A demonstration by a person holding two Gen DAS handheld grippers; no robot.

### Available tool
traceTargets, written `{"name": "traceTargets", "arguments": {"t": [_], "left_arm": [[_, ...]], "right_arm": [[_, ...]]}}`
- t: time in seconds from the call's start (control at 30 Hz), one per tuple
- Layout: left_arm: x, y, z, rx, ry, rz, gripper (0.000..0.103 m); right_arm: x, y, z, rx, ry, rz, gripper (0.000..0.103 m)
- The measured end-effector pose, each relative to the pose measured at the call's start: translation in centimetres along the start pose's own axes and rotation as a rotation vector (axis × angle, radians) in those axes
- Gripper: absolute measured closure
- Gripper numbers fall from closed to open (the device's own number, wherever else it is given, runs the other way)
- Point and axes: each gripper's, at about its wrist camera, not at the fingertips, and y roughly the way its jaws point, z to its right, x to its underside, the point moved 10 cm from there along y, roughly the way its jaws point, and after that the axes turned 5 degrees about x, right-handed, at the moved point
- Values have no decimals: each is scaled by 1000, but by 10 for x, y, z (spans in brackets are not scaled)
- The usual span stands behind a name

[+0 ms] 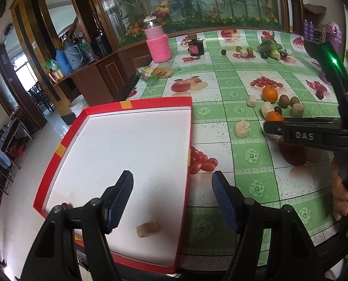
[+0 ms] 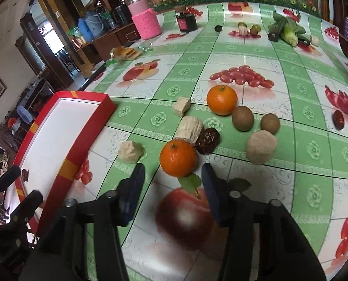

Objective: Organize fruits
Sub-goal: 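Move both grippers back over the foods on the tablecloth, then grasp a round beige bread ball with the left gripper while the right grasps an orange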

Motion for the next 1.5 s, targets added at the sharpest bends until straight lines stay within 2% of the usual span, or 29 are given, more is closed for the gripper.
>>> {"name": "traceTargets", "arguments": {"t": [0.1,0.33,0.43,0.63,0.73,0.83,0.93,1.0,1.07,1.13,1.33,1.5], "left_arm": [[-8,5,9,22,9,-5,33],[-31,27,46,96,41,-40,33],[-41,40,62,96,76,-49,34],[-53,69,74,111,50,-79,34],[-51,81,81,146,30,-102,34],[-47,93,91,193,13,-134,34],[-49,97,97,222,-5,-125,41],[-51,97,102,252,-13,-119,55],[-53,97,106,278,-20,-110,63],[-55,96,111,298,-12,-96,79],[-54,89,122,342,-9,-83,80],[-55,72,120,333,-7,-59,80]], "right_arm": [[-6,4,1,25,-14,16,68],[-4,-5,14,-28,4,34,69],[-1,-17,35,-17,32,58,69],[-5,-41,102,19,176,116,69],[-8,-46,126,38,249,128,69],[-8,-46,129,35,262,127,69],[-8,-45,122,41,231,127,69],[-8,-44,121,43,226,125,69],[-8,-41,121,44,229,120,69],[-8,-40,121,47,228,118,69],[-10,-39,118,60,210,126,69],[-14,-45,118,61,210,162,69]]}}
